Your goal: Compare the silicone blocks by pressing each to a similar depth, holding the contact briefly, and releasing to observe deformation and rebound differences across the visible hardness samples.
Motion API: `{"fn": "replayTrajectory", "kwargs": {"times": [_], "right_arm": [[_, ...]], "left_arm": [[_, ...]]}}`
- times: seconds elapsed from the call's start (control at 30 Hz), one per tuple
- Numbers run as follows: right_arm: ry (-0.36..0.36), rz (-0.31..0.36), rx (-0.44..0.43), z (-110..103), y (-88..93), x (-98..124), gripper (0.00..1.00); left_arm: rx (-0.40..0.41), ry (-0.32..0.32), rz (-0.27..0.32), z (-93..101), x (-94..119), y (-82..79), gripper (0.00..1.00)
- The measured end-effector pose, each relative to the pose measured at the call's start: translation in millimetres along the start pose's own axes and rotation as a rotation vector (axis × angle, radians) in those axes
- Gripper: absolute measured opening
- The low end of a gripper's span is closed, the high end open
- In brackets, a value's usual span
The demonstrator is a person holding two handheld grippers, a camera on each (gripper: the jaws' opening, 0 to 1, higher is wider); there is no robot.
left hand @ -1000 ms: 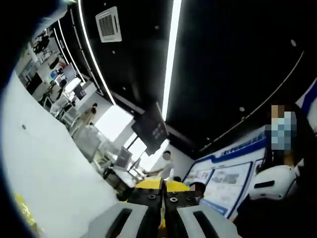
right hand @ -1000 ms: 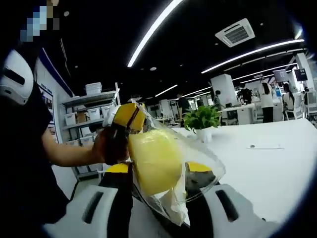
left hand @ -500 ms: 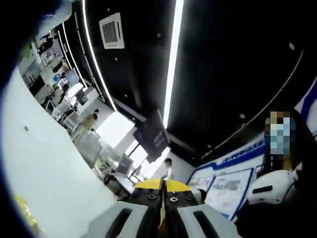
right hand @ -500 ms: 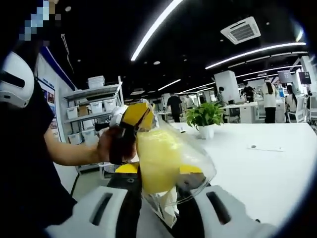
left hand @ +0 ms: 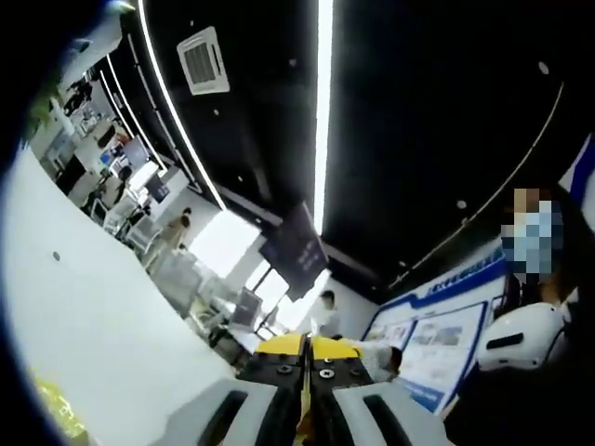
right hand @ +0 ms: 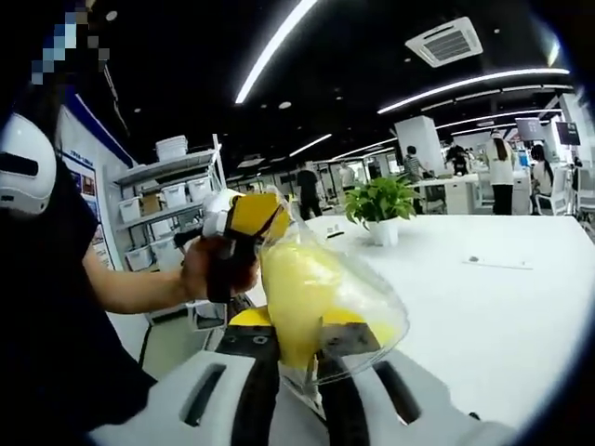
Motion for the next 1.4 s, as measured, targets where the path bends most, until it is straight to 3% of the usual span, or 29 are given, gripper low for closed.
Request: {"fn": "replayTrajectory", "kwargs": {"times": [0.13, 0.63, 0.8, 1.4], "right_arm": [[-0.004, -0.019, -0.040, -0.7, -0.8, -0.2, 0.09], [-0.022, -0.058, -0.036, -2.9, 1.0, -4.7, 0.07], [-0.031, -0.067, -0.044, -4.3, 2.9, -5.1, 0.07], [-0.058, -0.094, -0.055, -10.3, 4.8, -6.1, 0.06]], "left_arm": [[0.002, -0.003, 0.000, -1.8, 0.5, -0.6, 0.00], [-0.025, -0.031, -0.004, -4.8, 6.3, -2.2, 0.00], [-0.051, -0.048, -0.034, -4.6, 7.8, -2.4, 0.00], [-0.017, -0.064, -0.022, -3.7, 15.1, 0.4, 0.00]]}}
Point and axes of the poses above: the point that each gripper's makers call its tool centre point, and the gripper's own axes: x roughly backward along the fingers, z roughly to its right, y roughly out of its underside, the point moved 4 cm from there along x, roughly backward along the fingers, and after that the axes turned 2 degrees about x, right-handed, at the moved point
